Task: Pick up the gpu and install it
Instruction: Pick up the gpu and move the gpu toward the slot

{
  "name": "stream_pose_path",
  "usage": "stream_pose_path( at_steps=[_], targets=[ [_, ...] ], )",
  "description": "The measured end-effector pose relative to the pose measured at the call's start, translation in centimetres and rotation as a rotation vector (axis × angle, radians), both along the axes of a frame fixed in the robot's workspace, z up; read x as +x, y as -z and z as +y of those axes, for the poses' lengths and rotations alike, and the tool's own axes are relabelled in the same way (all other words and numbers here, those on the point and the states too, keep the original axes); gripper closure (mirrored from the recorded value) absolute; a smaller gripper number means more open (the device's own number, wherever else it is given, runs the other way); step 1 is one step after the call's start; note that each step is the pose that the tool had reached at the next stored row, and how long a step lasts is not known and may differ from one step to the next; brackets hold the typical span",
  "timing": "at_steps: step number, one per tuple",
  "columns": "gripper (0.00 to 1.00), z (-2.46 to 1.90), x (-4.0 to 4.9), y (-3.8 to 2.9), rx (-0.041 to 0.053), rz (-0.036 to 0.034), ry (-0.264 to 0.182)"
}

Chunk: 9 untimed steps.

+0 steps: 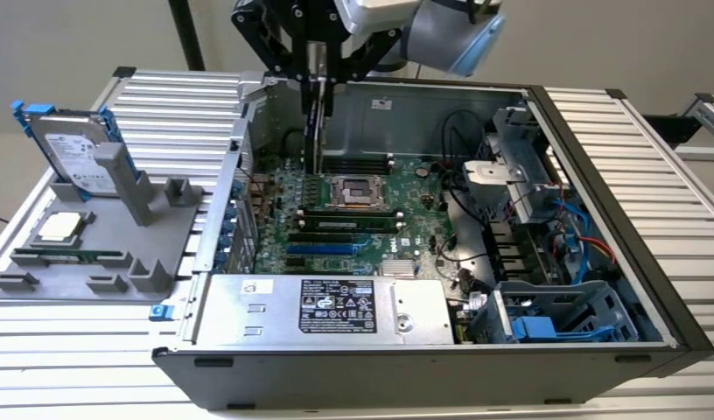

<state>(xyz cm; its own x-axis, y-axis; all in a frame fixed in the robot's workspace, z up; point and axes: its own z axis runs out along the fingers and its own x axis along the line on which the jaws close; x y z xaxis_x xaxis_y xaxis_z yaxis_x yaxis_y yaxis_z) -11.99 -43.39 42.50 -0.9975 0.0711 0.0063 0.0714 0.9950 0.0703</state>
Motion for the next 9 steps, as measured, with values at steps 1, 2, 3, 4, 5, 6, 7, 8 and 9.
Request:
stream_pose_path(
  at_steps=[1,2,3,4,5,6,7,8,9],
  targets=[
    [1.00,0.00,0.20,0.00,0.0000,0.0005,0.000],
    [1.00,0.00,0.42,0.00,0.0000,0.0010,0.000],
    [1.00,0.00,0.64,0.00,0.0000,0.0015,0.000],
    [1.00,0.00,0.85,0.00,-0.0001,0.0020,0.000],
    [1.00,0.00,1.07,0.00,0.0000,0.0024,0.000],
    [1.00,0.00,1.28,0.00,0.0000,0.0029,0.000],
    [1.00,0.00,1.49,0.00,0.0000,0.0034,0.000],
    [1.00,0.00,1.74,0.00,0.0000,0.0040,0.000],
    [1.00,0.00,2.00,0.00,0.0000,0.0048,0.000]
  ],
)
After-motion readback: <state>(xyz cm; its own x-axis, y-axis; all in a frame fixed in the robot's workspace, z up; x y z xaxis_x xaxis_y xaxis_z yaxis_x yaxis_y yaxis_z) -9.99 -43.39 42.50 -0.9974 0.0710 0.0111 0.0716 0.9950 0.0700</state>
